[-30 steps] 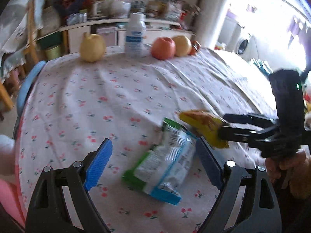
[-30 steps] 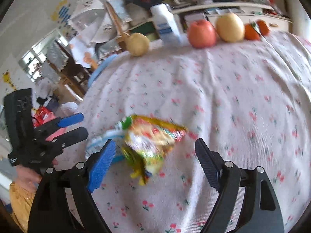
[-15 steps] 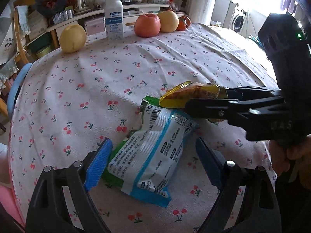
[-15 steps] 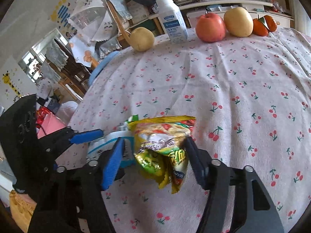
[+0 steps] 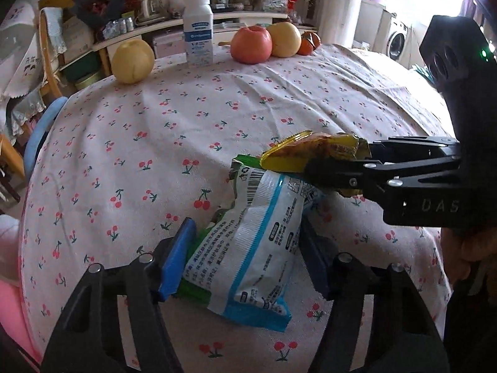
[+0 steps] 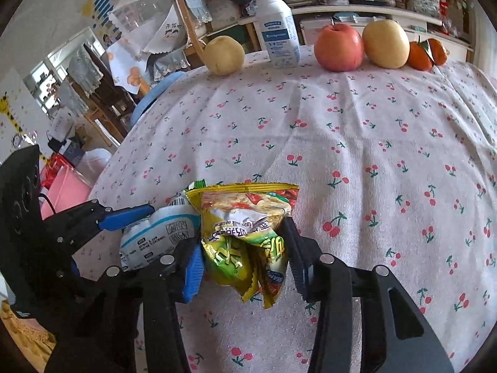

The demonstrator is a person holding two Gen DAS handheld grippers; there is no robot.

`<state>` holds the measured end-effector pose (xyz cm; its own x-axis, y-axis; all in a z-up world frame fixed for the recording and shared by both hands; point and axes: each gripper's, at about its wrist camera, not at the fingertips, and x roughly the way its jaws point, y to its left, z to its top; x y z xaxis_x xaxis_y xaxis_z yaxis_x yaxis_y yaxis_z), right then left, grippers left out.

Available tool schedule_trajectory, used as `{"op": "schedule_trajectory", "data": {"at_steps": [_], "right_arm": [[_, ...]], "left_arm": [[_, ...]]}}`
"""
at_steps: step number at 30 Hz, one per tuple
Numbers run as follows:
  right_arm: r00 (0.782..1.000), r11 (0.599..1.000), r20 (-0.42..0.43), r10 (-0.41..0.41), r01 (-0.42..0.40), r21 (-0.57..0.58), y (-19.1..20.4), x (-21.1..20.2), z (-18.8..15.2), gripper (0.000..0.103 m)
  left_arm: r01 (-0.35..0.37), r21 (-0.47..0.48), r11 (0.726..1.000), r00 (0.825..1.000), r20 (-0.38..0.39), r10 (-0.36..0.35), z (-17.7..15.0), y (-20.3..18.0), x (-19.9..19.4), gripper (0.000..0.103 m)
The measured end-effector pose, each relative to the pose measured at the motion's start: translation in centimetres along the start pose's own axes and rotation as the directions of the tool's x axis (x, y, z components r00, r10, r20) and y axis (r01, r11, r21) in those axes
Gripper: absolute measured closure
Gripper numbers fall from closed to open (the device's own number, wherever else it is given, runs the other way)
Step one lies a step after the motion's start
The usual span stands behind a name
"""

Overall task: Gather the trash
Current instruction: 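Carry the blue-white pack and yellow wrapper to the pink bucket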

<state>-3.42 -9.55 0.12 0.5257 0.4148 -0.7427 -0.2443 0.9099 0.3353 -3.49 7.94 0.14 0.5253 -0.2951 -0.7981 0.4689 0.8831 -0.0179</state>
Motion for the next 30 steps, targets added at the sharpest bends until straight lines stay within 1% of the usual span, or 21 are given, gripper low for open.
{"op": "schedule_trajectory", "data": {"at_steps": [5,15,21,24,30], "right_arm": [[1.0,1.0,-0.003,-0.006,0.006,-0.02,0.1,0.0,0.0,0.06],[1.0,0.999,0.009,0.001,0.0,-0.047,-0.1,-0.3,-0.6,0.063],[1.0,0.998,0.012,0.008,-0.008,-0.06,0.1,-0.6,-1.0,0.064],[1.0,0.997,0.014,0.007,-0.006,-0.072,0.4,-0.8,-1.3,0.064],[1.0,0.994,0.022,0.002,0.001,-0.106,1.5,-1.4,-1.8,0.064]], "left_arm": [[-0.01,-0.048,0.999,1.0,0.018,0.011,-0.2,0.1,-0.3,0.047],[-0.025,-0.166,0.986,0.999,0.041,0.032,-1.4,0.9,-1.3,0.052],[-0.048,-0.233,0.971,0.997,0.048,0.06,-2.3,2.0,-2.1,0.053],[-0.067,-0.265,0.962,0.995,0.053,0.084,-2.5,2.7,-2.7,0.055],[-0.096,-0.336,0.937,0.988,0.081,0.13,-2.9,4.6,-4.1,0.055]]}}
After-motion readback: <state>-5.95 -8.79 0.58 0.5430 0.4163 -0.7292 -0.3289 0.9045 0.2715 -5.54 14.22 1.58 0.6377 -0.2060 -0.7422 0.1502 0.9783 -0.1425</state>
